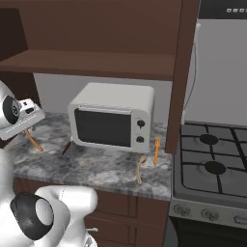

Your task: Organize the utensils by type. Pick up the wooden spoons from the counter and place them in the open cabinet. Then pick up the metallic utensils from the counter and place them in the open drawer.

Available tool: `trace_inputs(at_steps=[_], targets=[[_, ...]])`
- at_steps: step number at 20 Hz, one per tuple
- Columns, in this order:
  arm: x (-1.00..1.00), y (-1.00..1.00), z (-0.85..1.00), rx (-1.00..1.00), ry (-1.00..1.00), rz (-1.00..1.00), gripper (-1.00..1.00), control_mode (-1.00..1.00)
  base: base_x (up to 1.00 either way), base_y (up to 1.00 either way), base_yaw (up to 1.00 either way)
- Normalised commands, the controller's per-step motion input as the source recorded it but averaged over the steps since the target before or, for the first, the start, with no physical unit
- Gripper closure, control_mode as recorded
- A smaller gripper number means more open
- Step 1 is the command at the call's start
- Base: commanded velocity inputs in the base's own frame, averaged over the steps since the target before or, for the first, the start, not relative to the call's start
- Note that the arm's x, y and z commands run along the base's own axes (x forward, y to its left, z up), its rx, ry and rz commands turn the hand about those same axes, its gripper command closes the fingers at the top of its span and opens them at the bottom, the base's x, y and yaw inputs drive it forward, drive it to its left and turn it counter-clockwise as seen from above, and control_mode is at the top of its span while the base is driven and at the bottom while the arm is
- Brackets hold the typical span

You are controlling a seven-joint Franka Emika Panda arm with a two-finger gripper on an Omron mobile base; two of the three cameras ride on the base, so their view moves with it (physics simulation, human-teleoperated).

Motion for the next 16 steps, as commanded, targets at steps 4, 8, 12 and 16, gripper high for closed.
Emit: trace_inputs(at_steps=[4, 8, 12, 16], targets=[[-0.19, -0.26, 0.56, -0.13, 0.0, 0.48, 1.0, -1.0, 0.0, 0.0, 0.0], [-0.09, -0.23, 0.53, -0.17, -0.01, 0.43, 1.0, -1.0, 0.0, 0.0, 0.0], [-0.09, -0.2, 0.47, -0.21, -0.16, 0.43, 1.0, -1.0, 0.0, 0.0, 0.0], [-0.14, -0.13, 0.51, -0.19, -0.19, 0.42, 1.0, -1.0, 0.0, 0.0, 0.0]])
